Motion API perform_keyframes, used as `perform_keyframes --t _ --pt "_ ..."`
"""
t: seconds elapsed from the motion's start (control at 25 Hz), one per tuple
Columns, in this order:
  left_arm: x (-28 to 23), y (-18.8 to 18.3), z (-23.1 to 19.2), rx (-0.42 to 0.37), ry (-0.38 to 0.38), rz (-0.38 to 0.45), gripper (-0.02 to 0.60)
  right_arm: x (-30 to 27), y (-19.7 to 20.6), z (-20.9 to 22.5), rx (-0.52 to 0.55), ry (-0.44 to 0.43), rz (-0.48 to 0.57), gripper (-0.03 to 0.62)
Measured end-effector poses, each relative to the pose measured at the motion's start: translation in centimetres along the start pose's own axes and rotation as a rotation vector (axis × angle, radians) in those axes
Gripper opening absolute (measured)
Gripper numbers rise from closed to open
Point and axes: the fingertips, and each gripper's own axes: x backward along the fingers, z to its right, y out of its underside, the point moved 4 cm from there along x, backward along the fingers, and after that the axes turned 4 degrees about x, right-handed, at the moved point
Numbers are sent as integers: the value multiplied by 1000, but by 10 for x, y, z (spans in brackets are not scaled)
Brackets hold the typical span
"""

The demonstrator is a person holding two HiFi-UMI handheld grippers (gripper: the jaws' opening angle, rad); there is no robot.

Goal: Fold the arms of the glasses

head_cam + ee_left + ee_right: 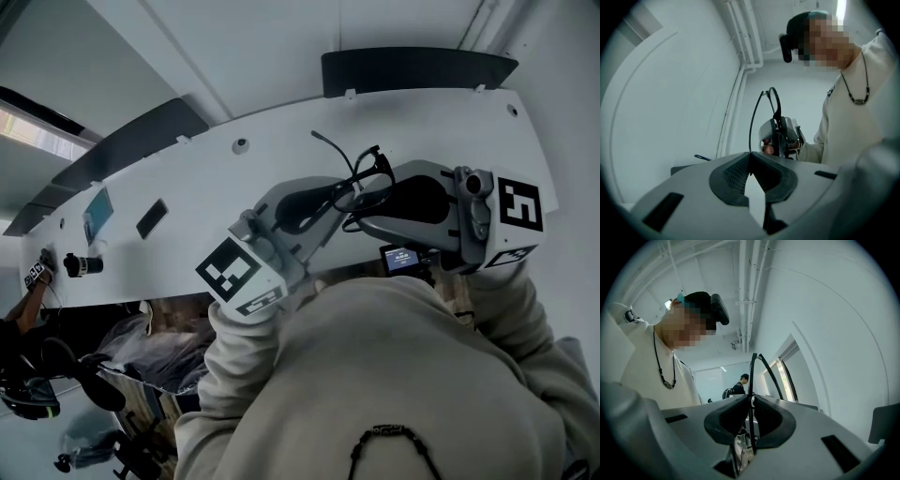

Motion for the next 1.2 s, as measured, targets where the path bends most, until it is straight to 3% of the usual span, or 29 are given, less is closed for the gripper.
perform_keyframes --t 0.2,0.52,0.96,1.2 --pt "5 -1 3 91 64 62 13 2 -4 -1 -5 7 29 57" --pt "6 -3 13 136 152 108 14 4 -8 1 5 41 53 57" --pt "12 -2 23 229 308 154 14 -2 -11 -8 -9 -21 72 57" --pt "16 2 18 152 263 163 46 -1 -4 -16 6 -53 31 57"
